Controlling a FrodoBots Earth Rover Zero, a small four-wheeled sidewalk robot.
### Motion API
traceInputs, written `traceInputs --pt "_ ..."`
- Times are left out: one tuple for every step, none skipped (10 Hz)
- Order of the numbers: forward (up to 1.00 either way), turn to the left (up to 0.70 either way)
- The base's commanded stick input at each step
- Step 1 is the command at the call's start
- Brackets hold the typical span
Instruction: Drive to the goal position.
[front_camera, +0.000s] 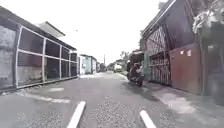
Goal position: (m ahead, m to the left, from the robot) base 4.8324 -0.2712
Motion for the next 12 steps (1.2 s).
traceInputs --pt "0.85 0.0" --pt "0.85 0.0" --pt "0.85 0.0" --pt "0.85 0.0" --pt "0.85 0.0" --pt "0.85 0.0" --pt "0.85 0.0" --pt "0.85 0.0" --pt "0.85 0.0" --pt "0.85 0.0" --pt "0.85 0.0" --pt "0.85 0.0"
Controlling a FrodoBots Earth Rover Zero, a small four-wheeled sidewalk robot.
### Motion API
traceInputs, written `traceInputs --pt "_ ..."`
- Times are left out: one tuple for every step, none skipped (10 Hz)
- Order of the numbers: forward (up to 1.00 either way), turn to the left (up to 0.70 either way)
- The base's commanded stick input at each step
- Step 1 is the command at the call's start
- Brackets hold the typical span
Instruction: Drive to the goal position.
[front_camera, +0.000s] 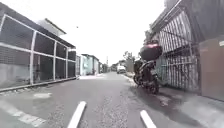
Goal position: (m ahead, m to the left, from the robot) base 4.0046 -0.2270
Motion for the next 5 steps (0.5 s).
traceInputs --pt "0.85 0.0" --pt "0.85 0.0" --pt "0.85 0.0" --pt "0.85 0.0" --pt "0.85 0.0"
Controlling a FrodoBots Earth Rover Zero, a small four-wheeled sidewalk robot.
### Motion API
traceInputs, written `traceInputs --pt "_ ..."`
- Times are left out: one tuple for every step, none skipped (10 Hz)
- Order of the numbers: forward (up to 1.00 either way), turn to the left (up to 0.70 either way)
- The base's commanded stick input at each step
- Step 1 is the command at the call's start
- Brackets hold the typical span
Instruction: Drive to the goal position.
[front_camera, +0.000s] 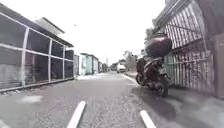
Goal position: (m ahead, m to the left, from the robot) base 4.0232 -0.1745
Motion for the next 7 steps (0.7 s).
traceInputs --pt "0.85 -0.07" --pt "0.85 -0.34" --pt "0.85 -0.34" --pt "0.85 -0.18" --pt "0.85 0.0" --pt "0.85 0.0" --pt "0.85 0.0"
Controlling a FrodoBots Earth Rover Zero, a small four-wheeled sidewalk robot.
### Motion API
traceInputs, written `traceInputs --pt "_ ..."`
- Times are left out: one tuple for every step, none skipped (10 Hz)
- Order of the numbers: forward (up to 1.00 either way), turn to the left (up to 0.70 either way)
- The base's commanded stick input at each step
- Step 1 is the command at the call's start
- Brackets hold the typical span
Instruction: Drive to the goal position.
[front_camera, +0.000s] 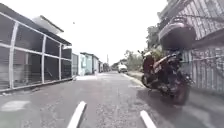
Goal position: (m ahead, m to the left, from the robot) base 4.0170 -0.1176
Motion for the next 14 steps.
traceInputs --pt "0.85 0.0" --pt "0.85 0.0" --pt "0.85 0.0" --pt "0.85 0.0" --pt "0.85 0.0" --pt "0.85 0.0" --pt "0.85 0.0" --pt "0.85 0.0" --pt "0.85 0.0" --pt "0.85 -0.12" --pt "0.85 -0.23" --pt "0.85 -0.32" --pt "0.85 -0.11" --pt "0.85 0.0"
